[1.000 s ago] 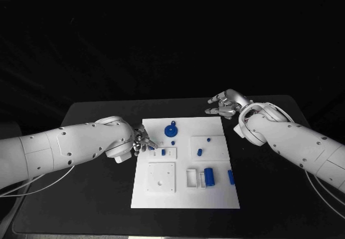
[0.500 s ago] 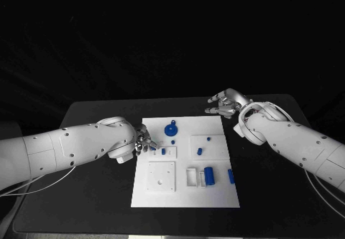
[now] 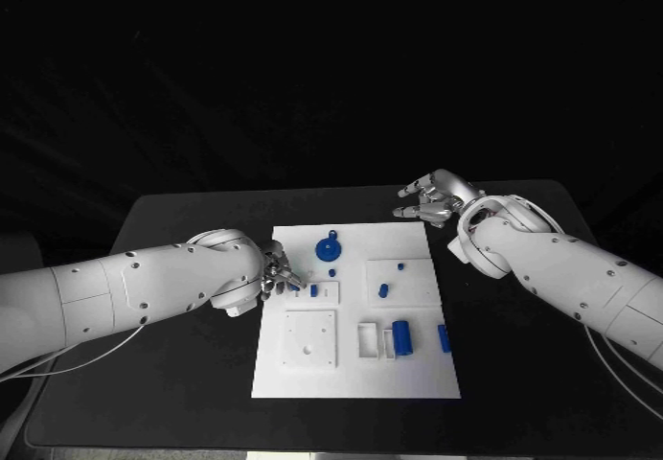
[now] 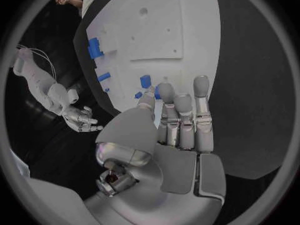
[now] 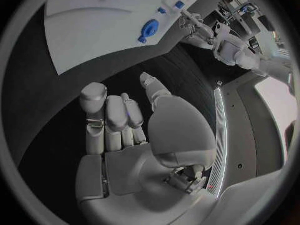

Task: Assemble the parts on the task board

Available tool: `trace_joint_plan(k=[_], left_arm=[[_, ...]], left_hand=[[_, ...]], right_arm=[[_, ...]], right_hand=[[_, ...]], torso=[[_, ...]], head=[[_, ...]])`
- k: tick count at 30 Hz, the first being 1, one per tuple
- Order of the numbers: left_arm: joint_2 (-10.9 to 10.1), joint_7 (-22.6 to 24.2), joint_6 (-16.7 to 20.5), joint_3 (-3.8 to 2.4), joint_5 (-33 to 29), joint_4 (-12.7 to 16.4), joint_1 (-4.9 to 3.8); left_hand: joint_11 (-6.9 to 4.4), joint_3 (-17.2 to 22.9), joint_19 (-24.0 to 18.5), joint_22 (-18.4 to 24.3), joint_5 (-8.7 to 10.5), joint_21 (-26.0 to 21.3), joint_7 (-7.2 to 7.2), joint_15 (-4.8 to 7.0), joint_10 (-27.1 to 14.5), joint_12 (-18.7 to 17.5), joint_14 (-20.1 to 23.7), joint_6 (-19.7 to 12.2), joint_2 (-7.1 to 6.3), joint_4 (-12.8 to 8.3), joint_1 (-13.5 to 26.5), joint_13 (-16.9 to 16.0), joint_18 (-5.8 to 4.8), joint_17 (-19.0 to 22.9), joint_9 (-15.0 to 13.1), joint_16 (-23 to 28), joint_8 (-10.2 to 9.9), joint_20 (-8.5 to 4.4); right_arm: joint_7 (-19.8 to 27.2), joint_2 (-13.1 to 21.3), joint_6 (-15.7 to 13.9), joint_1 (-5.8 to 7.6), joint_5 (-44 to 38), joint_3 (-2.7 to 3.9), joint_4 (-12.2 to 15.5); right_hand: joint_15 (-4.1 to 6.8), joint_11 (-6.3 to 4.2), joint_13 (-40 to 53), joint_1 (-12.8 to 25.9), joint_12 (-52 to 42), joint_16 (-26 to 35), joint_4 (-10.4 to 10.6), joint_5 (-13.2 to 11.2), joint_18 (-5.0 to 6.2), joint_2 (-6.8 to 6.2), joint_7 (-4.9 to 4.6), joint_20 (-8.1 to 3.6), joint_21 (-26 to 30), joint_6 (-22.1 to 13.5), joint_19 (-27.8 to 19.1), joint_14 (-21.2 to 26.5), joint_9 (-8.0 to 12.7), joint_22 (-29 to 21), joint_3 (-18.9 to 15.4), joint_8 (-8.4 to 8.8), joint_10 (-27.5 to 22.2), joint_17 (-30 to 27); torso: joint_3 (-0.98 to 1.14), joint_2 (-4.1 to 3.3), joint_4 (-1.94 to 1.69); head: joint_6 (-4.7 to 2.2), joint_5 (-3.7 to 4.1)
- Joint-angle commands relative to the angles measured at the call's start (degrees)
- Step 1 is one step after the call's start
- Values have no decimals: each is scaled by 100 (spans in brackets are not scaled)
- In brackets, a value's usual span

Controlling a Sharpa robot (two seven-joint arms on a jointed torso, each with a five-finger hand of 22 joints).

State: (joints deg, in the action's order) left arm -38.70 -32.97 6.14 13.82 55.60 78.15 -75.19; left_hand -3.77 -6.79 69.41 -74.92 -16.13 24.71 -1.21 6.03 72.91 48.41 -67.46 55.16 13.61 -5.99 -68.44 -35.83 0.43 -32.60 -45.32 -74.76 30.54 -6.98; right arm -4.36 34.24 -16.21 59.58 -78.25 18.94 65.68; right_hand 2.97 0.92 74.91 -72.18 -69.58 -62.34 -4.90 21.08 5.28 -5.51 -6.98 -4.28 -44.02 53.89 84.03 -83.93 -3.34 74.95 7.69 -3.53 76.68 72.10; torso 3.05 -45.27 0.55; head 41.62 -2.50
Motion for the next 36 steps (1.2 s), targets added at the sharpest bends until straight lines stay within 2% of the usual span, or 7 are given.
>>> trace_joint_plan(k=[1, 5, 11, 33, 36], left_arm=[[24, 71, 75, -1, 252, -16, 33], [38, 89, 92, -2, 319, -46, 76], [45, 99, 45, -2, 348, -65, 99], [61, 185, -148, -3, 258, -28, 115], [71, 198, -160, -3, 251, -55, 122]], left_hand=[[-21, 321, 17, -110, -4, 30, 204, 6, 38, 29, -47, 152, 112, -340, -74, -8, 36, -3, -277, 19, 35, -12], [-23, 318, 22, -108, -8, 31, 204, 8, 44, 25, -57, 159, 116, -348, -75, -6, 37, -1, -282, 22, 24, -14], [-23, 319, 25, -108, -8, 32, 205, 9, 46, 24, -60, 161, 117, -353, -79, -5, 38, 0, -283, 24, 20, -15], [-21, 313, 24, -107, -6, 24, 203, 8, 45, 17, -62, 164, 128, -369, -72, -5, 37, 3, -298, 36, 4, -14], [-16, 314, 19, -107, 43, 17, 199, 4, 34, 16, -54, 147, 154, -358, -65, -7, 37, 4, -310, 43, 0, -11]], right_arm=[[28, -5, 66, -4, -40, 2, 4], [30, -5, 65, -6, -40, 2, 6], [30, -2, 67, -9, -40, 3, 8], [32, -5, 76, -12, -38, 3, 8], [31, -7, 78, -12, -38, 3, 9]], right_hand=[[12, -7, 51, 39, 17, 35, -11, 39, 101, -2, 7, 17, 39, 22, 145, 11, -8, 504, 6, 13, -24, -9], [12, -7, 51, 39, 17, 35, -11, 39, 101, -2, 7, 17, 39, 22, 145, 11, -8, 504, 6, 13, -24, -9], [12, -7, 51, 39, 17, 35, -11, 39, 101, -2, 7, 17, 39, 22, 145, 11, -8, 504, 6, 13, -24, -9], [14, -9, 52, 48, 15, 40, -36, 32, 101, 10, 8, 15, 52, 28, 150, 7, -8, 503, 12, 13, -21, -10], [14, -9, 52, 48, 15, 40, -36, 32, 101, 10, 8, 15, 52, 28, 150, 7, -8, 503, 12, 13, -21, -10]], torso=[[2, -1, 2], [-3, -5, 3], [4, 0, 0], [11, 2, 3], [12, 3, 1]], head=[[6, -7], [10, -5], [20, -7], [23, 6], [25, 8]])
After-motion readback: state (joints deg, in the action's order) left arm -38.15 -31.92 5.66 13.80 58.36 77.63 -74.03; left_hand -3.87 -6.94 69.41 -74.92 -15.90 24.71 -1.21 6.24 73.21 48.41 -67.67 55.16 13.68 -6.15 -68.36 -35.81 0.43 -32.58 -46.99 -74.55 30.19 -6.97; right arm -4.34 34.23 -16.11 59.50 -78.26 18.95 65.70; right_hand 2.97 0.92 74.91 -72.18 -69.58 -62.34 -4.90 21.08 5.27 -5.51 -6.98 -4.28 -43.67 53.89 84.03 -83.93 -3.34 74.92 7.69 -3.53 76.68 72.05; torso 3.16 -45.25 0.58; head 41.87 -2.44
